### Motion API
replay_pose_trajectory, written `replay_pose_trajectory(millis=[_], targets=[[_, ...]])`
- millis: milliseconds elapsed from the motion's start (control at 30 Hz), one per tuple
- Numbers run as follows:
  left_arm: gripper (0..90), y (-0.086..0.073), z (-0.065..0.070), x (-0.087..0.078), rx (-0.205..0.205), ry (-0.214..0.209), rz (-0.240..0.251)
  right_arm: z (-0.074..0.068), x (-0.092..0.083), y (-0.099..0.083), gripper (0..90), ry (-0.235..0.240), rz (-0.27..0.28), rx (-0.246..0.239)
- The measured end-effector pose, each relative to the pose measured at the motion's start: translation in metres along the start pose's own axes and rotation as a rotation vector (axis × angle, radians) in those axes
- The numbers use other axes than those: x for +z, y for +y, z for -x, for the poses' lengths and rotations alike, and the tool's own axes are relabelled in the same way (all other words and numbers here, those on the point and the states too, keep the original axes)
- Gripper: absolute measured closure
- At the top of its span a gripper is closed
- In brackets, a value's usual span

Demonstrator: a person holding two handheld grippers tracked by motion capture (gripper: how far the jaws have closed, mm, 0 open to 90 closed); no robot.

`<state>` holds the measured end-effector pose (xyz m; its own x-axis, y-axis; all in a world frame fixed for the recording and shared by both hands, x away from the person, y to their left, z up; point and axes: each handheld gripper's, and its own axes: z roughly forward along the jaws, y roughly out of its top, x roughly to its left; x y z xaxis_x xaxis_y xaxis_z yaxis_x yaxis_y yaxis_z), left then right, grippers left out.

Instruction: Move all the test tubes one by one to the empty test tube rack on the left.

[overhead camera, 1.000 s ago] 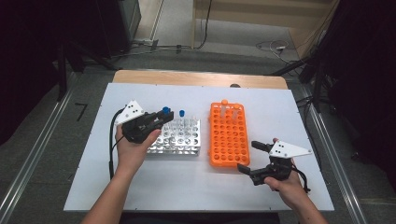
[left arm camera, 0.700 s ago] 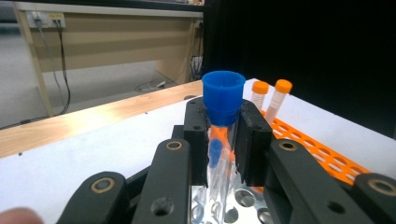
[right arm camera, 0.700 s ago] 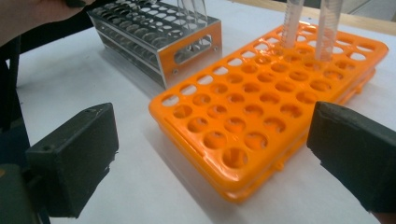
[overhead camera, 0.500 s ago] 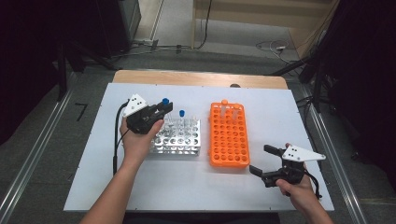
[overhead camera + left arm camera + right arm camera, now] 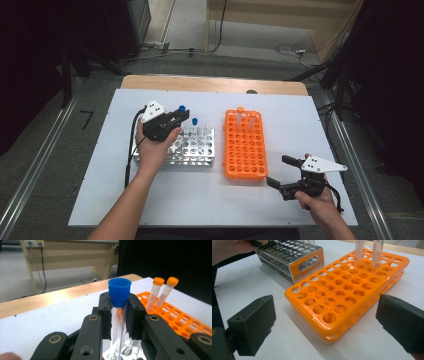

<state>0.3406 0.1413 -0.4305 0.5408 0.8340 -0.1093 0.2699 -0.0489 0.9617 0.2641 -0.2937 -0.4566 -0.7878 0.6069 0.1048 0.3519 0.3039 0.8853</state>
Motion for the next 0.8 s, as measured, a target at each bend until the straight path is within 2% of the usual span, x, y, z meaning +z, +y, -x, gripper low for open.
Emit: replay_pose_trajectory(millis=[367,633,800], targets=[[76.6,-0.0029,0.0027,0.0008,0.015,0.009,-0.063,0.0016,0.0020,-0.0015,1.7,-0.001,-0.009,0.006],[76.4,-0.0051,0.0026,0.0020,0.021,-0.003,-0.112,0.0014,0.0031,-0.0023,1.9,0.007,-0.016,0.004],[76.2,-0.0058,0.0044,0.0029,0.014,0.004,-0.143,0.0010,0.0041,-0.0023,2.0,0.011,-0.020,0.005]])
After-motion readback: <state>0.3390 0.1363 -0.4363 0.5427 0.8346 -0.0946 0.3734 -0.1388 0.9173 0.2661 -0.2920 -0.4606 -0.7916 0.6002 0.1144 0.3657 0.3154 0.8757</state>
